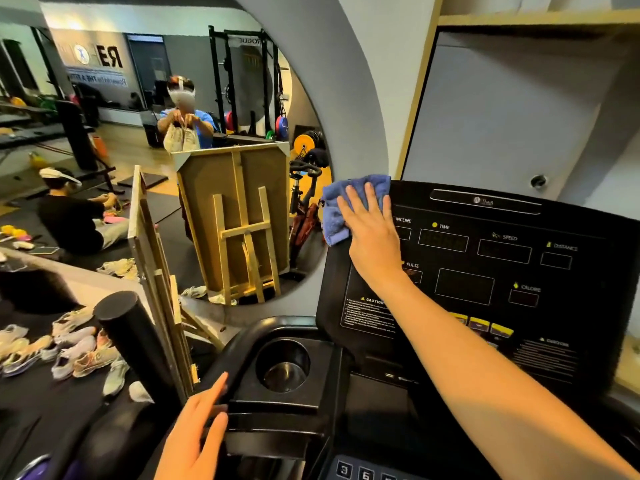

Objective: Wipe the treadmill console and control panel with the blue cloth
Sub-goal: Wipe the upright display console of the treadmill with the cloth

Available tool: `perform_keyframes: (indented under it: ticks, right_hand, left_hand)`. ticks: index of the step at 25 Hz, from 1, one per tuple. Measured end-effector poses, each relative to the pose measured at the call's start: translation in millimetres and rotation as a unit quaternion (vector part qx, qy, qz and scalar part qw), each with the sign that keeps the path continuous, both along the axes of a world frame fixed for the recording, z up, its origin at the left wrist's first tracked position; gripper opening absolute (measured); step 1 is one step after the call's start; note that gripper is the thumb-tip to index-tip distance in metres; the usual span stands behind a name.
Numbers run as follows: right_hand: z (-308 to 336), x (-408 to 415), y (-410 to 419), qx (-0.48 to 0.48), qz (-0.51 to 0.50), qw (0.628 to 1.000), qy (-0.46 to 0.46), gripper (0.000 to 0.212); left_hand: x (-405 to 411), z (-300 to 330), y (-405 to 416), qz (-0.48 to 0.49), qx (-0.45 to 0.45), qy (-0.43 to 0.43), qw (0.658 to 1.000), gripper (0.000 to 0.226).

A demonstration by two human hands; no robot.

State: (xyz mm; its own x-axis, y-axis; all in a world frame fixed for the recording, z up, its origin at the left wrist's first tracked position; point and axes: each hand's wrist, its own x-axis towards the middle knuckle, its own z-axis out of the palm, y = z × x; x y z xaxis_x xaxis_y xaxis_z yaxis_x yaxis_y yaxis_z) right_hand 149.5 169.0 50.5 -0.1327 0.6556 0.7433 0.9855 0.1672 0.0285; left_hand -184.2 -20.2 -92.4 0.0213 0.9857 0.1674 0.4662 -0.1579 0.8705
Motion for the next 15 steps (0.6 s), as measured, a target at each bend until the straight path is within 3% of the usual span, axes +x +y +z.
perform_keyframes:
  ticks: [4, 15]
  right_hand:
    - [-35, -3, -24, -0.019, 0.013, 0.999, -0.023, 0.067]
    - [-108, -17, -76, -0.066, 0.03, 0.996, -0.05, 0.083]
  left_hand:
    - [16, 8, 7, -0.03, -0.016, 0.041, 0.999, 0.066]
    - [35, 18, 9, -0.035, 0.001, 0.04, 0.999, 0.057]
